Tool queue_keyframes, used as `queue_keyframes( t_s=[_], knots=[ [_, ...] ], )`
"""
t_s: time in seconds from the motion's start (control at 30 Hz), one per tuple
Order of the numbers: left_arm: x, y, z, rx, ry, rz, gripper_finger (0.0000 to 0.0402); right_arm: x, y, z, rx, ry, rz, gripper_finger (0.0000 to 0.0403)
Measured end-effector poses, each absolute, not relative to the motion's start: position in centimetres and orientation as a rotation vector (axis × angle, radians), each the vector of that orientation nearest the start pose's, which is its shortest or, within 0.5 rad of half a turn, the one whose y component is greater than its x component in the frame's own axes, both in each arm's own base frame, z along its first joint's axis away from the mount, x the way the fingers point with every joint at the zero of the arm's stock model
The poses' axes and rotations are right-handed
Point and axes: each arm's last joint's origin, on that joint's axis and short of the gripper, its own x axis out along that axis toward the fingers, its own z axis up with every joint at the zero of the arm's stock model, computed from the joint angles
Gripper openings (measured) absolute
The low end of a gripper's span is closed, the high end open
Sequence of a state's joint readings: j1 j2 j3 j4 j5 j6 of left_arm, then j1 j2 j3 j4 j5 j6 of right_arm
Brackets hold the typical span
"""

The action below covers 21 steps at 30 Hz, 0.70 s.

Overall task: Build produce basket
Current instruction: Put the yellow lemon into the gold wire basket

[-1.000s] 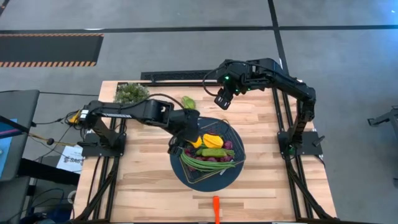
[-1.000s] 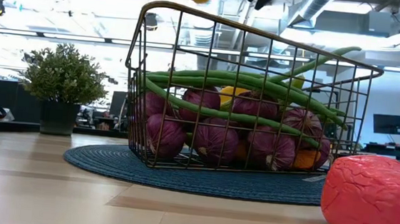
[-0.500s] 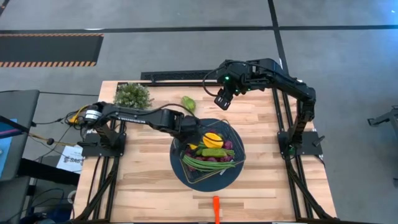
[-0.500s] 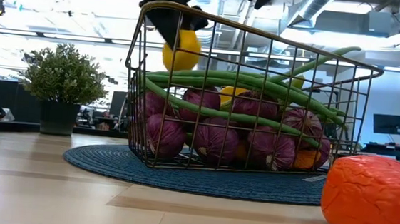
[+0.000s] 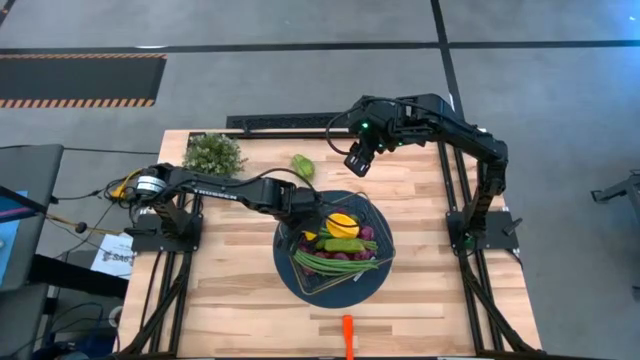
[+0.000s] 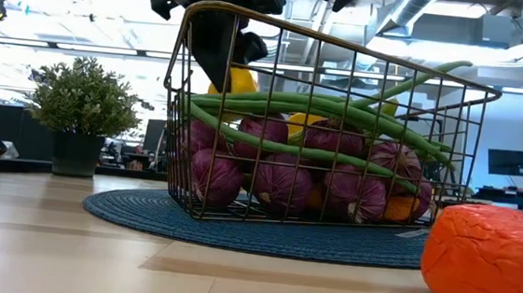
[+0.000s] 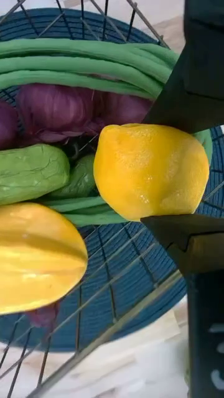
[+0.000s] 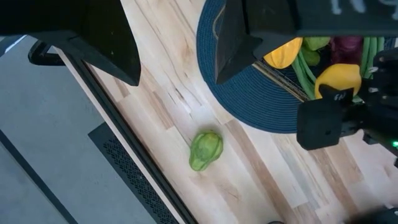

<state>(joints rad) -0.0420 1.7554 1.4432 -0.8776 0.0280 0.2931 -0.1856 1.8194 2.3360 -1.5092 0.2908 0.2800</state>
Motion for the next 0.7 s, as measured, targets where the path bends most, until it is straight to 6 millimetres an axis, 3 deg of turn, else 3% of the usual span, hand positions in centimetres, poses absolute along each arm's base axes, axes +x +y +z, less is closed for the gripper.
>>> queue_keyframes(
  t_s=[0.17, 0.47, 0.7],
  knots=[
    [35.50, -1.54, 24.49, 0.236, 1.163, -0.272, 0.0144, 31.36, -6.73, 45.26, 0.199, 0.930, -0.572, 0.0225],
    [35.81, -1.55, 24.58, 0.253, 1.126, -0.272, 0.0148, 31.41, -6.74, 45.29, 0.200, 0.924, -0.572, 0.0225],
    [35.83, -1.54, 24.59, 0.278, 1.122, -0.281, 0.0246, 31.42, -6.74, 45.28, 0.200, 0.925, -0.572, 0.0225]
  ],
)
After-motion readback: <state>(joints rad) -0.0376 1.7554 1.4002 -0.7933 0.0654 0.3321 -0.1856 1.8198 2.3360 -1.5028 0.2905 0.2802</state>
